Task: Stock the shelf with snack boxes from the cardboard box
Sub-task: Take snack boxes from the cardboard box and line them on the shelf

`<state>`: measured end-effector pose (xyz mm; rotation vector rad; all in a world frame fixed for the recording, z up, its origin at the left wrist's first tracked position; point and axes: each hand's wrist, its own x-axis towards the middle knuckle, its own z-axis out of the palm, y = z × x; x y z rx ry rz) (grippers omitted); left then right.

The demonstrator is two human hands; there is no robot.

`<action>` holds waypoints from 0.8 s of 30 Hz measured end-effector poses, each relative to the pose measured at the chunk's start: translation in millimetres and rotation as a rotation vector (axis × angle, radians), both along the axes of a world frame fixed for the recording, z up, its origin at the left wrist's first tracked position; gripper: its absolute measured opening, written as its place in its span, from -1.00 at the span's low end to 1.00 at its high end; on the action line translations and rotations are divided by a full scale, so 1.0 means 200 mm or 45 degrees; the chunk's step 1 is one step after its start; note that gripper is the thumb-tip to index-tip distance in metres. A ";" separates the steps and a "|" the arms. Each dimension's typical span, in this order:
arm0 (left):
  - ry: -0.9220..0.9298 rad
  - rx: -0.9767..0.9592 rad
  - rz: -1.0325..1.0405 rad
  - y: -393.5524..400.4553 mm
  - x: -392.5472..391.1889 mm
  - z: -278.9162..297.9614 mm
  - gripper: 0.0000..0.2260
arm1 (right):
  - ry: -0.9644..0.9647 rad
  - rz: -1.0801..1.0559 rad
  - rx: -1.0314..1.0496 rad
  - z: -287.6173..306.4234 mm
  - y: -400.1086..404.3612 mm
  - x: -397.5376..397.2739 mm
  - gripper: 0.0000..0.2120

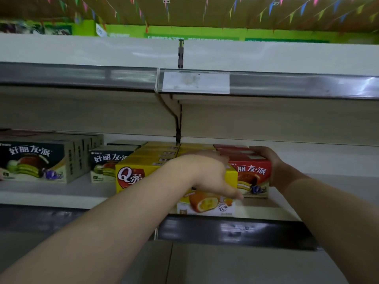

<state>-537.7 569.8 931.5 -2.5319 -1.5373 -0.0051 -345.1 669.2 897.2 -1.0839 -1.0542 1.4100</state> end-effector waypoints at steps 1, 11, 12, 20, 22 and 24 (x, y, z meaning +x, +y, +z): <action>-0.002 -0.001 -0.003 0.00 -0.01 0.00 -0.17 | -0.020 -0.007 -0.001 0.00 0.00 -0.01 -0.72; -0.033 -0.015 0.010 0.00 -0.24 0.00 -0.15 | -0.078 -0.025 -0.002 -0.01 0.01 -0.22 -0.78; -0.037 -0.010 0.012 -0.01 -0.26 0.00 -0.15 | -0.070 -0.030 0.001 -0.01 0.01 -0.24 -0.78; -0.069 0.023 -0.041 -0.01 -0.31 0.00 -0.24 | -0.055 -0.030 0.030 0.00 -0.03 -0.28 -0.71; -0.046 0.034 -0.036 -0.02 -0.30 0.00 -0.23 | -0.003 -0.031 -0.013 0.00 -0.04 -0.29 -0.62; -0.098 -0.067 0.015 -0.03 -0.30 0.01 -0.10 | 0.019 -0.030 -0.054 0.00 -0.03 -0.29 -0.52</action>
